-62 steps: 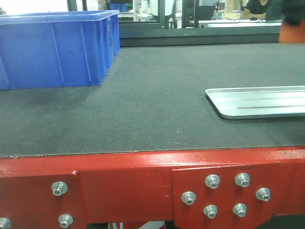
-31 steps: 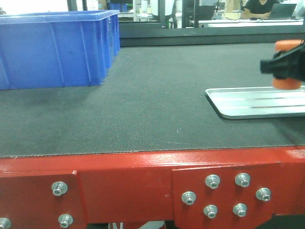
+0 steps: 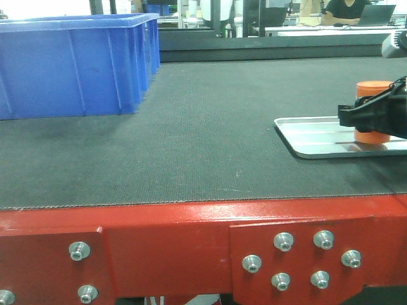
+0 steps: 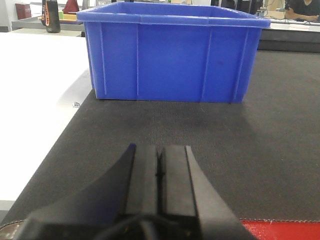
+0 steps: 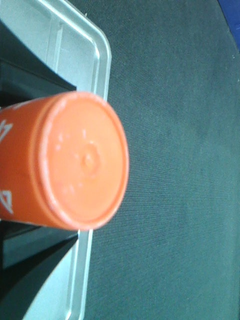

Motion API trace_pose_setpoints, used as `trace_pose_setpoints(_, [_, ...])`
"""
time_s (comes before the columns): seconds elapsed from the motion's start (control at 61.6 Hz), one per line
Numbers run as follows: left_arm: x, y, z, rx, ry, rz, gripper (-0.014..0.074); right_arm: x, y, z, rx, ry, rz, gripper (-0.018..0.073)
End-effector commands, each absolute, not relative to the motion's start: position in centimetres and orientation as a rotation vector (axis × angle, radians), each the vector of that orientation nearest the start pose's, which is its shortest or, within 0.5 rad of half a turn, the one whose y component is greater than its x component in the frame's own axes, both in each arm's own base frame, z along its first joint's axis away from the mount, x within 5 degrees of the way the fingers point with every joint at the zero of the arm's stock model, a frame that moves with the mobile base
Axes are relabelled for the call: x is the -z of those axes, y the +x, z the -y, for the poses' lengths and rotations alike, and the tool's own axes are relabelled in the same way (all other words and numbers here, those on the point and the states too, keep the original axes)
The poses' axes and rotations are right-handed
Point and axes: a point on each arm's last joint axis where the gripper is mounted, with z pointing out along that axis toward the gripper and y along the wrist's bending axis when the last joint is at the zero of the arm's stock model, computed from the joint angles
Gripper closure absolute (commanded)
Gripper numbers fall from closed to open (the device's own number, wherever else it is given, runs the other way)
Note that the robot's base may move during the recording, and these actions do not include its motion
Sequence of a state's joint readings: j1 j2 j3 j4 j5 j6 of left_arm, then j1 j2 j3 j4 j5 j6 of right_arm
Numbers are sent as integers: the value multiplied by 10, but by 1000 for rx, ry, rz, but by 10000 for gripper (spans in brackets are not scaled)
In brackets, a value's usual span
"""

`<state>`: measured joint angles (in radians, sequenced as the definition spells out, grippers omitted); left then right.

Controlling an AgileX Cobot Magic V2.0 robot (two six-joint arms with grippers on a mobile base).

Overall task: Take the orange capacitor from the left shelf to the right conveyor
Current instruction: 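Lower the capacitor with the right gripper onto the silver tray, then open the right gripper and lift it away from the capacitor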

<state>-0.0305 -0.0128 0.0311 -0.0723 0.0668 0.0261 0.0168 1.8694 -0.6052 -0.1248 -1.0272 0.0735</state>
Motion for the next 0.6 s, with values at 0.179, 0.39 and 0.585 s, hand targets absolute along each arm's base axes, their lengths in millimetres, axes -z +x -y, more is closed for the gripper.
trace_pose_setpoints(0.179, [-208,55,2,68,-12,-1462,723,-173,330,-14,-108,-91,-1570,-64])
trace_pose_setpoints(0.39, [-208,55,2,68,-12,-1462,723,-198,324,-14,-98,-94,-1555,-64])
trace_pose_setpoints(0.585, [-208,55,2,68,-12,-1462,723,-245,302,-12,-82,-80,-1599,-64])
